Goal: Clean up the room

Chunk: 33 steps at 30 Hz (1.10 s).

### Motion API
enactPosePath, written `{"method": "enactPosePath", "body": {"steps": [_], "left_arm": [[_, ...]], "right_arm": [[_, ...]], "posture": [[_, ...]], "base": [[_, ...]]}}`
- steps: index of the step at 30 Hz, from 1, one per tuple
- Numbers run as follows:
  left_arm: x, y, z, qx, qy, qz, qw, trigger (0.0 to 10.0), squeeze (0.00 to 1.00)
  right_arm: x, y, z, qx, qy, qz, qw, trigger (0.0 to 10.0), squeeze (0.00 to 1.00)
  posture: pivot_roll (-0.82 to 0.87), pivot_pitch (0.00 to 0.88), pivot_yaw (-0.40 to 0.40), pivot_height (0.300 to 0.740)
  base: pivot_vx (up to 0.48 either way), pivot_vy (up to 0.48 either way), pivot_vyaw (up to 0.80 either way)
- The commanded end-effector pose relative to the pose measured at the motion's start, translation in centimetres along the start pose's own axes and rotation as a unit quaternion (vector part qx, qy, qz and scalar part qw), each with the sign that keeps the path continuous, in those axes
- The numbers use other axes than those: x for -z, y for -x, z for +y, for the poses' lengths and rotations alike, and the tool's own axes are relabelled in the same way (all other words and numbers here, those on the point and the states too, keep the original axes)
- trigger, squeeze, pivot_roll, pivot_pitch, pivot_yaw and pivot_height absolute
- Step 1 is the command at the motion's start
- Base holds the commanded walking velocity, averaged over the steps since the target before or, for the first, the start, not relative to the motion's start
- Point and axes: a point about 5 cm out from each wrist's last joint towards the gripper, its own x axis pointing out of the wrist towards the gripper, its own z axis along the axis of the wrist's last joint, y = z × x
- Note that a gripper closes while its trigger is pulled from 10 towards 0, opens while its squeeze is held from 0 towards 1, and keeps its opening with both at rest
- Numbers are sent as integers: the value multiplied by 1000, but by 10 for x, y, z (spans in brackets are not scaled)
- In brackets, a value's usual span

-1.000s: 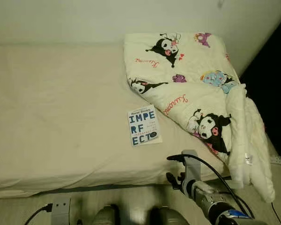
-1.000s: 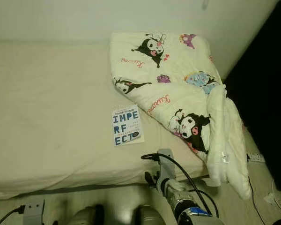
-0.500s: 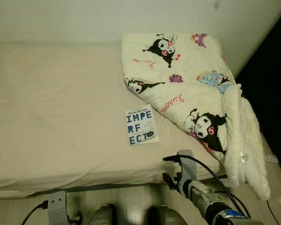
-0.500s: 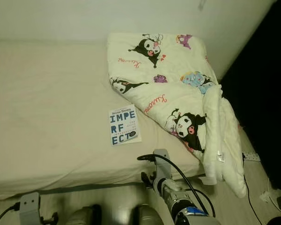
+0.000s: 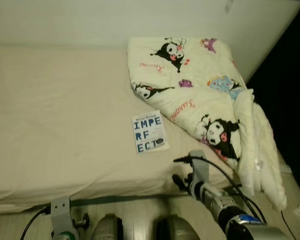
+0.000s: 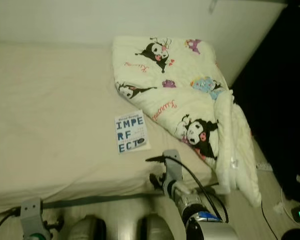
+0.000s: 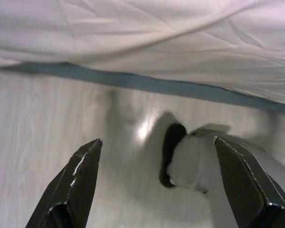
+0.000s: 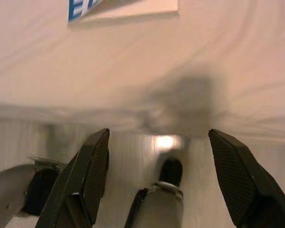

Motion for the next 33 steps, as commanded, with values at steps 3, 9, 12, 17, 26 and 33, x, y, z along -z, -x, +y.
{"method": "enactPosePath", "body": {"steps": [3,9,12,17,26,33], "left_arm": [[-7,-1,2,14,-37,-20,999,10000,0],[-16,-2,3,22,-51,-43,997,10000,0],[-17,-1,4,29,-70,-58,995,10000,0],[-14,2,9,26,-79,-66,994,10000,0],[8,16,30,13,-107,-59,992,10000,0],[33,34,45,14,-123,-51,991,10000,0]], "right_arm": [[-13,0,-5,1,-28,-31,999,10000,0],[-37,-1,-5,-12,-69,-77,995,10000,0],[-62,-2,-2,-41,-102,-127,986,10000,0],[-92,-1,6,-85,-132,-182,971,10000,0],[-145,5,18,-135,-126,-259,948,10000,0],[-203,15,45,-169,-62,-315,932,10000,0]], "posture": [[-57,69,17,613],[-43,104,38,593],[-33,131,49,578],[-20,169,65,558],[30,274,93,533],[67,356,104,508]], "base": [[0,0,0],[0,0,0],[0,0,0],[0,0,0],[0,0,0],[0,0,0]]}}
